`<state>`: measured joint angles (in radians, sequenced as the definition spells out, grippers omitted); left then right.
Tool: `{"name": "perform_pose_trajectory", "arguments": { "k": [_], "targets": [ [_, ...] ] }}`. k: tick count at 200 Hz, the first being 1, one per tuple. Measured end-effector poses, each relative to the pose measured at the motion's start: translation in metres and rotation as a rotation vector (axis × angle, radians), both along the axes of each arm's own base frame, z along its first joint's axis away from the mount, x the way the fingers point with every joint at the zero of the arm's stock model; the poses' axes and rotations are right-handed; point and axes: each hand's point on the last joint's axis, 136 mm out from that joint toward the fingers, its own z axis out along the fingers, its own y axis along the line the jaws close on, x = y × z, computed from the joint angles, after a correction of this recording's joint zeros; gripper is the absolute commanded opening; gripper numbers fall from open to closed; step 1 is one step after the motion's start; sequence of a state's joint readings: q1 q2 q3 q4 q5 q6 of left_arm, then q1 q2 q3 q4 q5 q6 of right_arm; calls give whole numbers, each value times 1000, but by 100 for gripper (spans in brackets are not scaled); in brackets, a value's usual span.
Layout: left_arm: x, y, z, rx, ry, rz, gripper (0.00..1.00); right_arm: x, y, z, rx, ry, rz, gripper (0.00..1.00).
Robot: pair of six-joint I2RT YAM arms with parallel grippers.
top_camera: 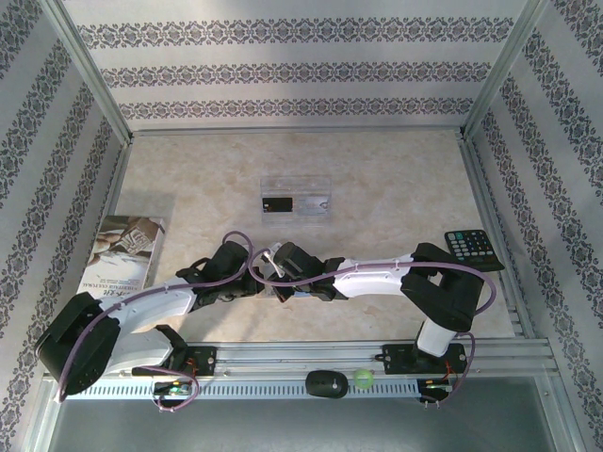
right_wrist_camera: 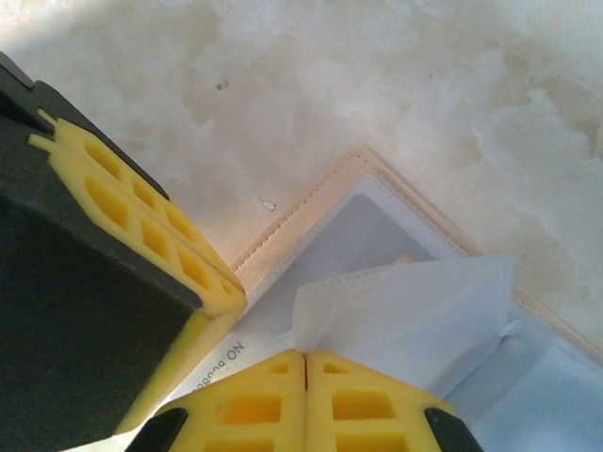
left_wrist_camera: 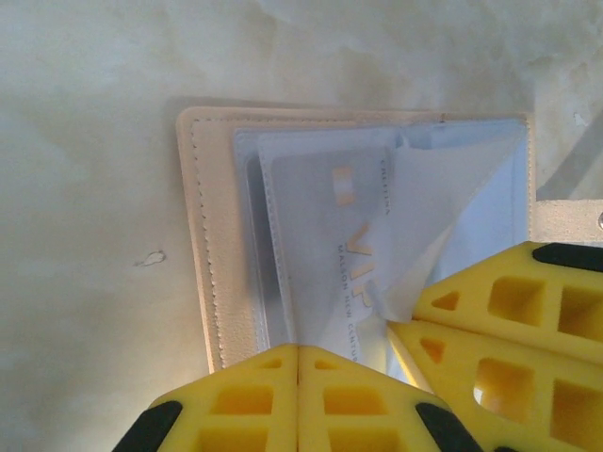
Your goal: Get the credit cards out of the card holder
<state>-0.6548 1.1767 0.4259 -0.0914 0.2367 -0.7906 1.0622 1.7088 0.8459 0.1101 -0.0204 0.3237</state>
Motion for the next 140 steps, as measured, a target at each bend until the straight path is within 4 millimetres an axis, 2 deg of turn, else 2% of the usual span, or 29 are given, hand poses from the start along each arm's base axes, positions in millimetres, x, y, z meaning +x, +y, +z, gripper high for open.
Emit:
{"name": "perform_pose_trajectory", "arguments": {
  "k": [114, 140],
  "targets": [
    [2, 13, 13, 49, -32, 38, 7, 0, 0, 0, 7, 11, -14, 0],
    [2, 18, 10, 82, -28, 46, 22, 0, 0, 0, 7, 11, -14, 0]
  ]
}}
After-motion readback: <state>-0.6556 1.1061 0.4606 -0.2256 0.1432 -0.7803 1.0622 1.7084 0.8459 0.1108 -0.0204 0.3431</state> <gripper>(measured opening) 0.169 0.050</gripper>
